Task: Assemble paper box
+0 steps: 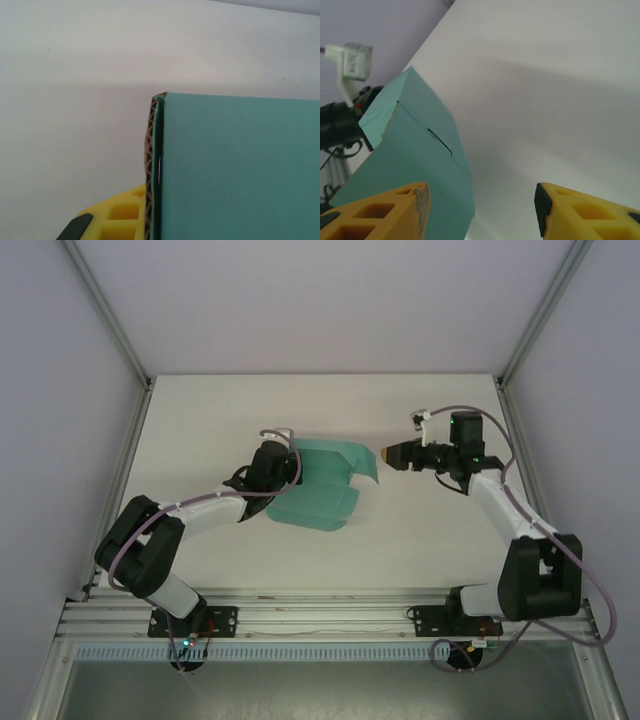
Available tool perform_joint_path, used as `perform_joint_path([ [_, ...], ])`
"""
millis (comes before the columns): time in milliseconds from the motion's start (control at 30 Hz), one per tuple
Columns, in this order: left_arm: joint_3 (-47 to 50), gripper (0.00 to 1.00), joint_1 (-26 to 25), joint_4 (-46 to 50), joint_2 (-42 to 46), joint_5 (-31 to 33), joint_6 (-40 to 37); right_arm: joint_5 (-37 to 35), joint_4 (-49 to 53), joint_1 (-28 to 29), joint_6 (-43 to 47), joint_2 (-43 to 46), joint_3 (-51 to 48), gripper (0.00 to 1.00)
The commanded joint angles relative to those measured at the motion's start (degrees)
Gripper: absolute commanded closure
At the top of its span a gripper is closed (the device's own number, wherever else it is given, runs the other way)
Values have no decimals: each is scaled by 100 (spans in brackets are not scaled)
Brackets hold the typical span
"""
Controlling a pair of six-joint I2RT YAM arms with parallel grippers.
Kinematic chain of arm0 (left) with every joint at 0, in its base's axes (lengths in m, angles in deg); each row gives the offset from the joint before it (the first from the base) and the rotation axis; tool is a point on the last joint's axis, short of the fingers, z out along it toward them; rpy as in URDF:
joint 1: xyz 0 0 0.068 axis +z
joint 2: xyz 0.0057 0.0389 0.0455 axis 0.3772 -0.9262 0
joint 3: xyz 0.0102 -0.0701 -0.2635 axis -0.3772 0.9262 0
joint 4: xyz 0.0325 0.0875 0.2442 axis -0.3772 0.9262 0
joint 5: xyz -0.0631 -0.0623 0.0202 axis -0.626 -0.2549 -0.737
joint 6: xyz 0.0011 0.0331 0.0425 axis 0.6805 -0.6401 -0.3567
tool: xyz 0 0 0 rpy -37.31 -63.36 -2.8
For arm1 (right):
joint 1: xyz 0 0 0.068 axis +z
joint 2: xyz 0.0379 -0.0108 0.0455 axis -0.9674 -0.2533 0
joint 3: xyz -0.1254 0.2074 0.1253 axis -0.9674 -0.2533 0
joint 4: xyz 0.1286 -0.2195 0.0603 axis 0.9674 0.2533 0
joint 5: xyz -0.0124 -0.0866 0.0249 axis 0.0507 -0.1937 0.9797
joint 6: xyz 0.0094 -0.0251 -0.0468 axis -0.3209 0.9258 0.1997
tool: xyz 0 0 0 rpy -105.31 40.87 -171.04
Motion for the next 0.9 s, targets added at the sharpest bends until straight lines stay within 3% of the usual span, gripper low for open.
perform_joint_path([
  [0,-16,100,28,-188,151,-170,-140,878,1134,79,1199,-278,392,42],
  [233,-101,100,29,-155,63,-224,-144,748,2207,575,2173,-779,827,47],
  [467,-169,100,30,-24,-19,-170,-115,112,1123,999,1236,-904,782,49],
  [667,-201,100,22,45,-64,-173,-134,-1219,248,1602,587,-952,676,49],
  [867,-295,100,3,249,-68,16,-87,-3568,-592,2185,-397,-1011,672,48],
])
